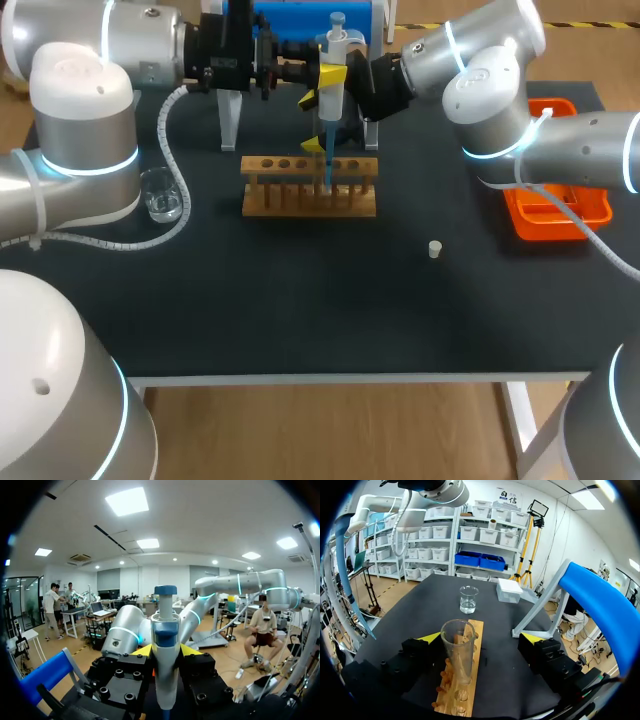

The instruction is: Invert the test tube, pick up the pipette, mount the tip to pipette, aspirate from beaker and dispense into the tube, eject the tip, return the pipette, and cap with the stopper.

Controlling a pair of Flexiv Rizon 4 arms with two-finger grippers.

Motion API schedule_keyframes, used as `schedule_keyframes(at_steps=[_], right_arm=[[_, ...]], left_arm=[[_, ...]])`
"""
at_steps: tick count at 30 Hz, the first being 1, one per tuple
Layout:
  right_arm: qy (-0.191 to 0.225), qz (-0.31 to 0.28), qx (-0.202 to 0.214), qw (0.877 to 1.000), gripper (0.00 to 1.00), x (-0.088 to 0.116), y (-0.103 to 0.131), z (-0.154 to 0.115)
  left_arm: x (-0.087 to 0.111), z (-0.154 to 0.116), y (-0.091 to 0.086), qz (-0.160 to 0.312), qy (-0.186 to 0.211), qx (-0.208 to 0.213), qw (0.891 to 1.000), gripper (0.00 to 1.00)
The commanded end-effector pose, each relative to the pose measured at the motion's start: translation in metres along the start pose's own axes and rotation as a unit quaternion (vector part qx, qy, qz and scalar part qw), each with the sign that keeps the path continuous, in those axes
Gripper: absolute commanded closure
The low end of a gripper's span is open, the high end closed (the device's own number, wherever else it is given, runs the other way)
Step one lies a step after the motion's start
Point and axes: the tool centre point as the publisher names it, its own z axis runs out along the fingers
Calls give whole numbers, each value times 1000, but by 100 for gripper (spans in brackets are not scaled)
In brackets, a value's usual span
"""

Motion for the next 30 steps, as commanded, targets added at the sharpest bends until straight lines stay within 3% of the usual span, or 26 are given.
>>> schedule_keyframes(at_steps=[1,17,25,30], right_arm=[[0,0,1,1000,0,0,0,0],[-10,-23,-10,1000,0,36,-13,-97],[-13,-21,-82,996,0,61,4,-147],[7,-10,-123,992,0,79,24,-166]], left_arm=[[-1,0,-1,0,1,-1,1000,100],[-1,0,-1,0,1,-1,1000,100],[-1,0,-1,0,1,-1,1000,100],[-1,0,-1,0,1,-1,1000,100]])
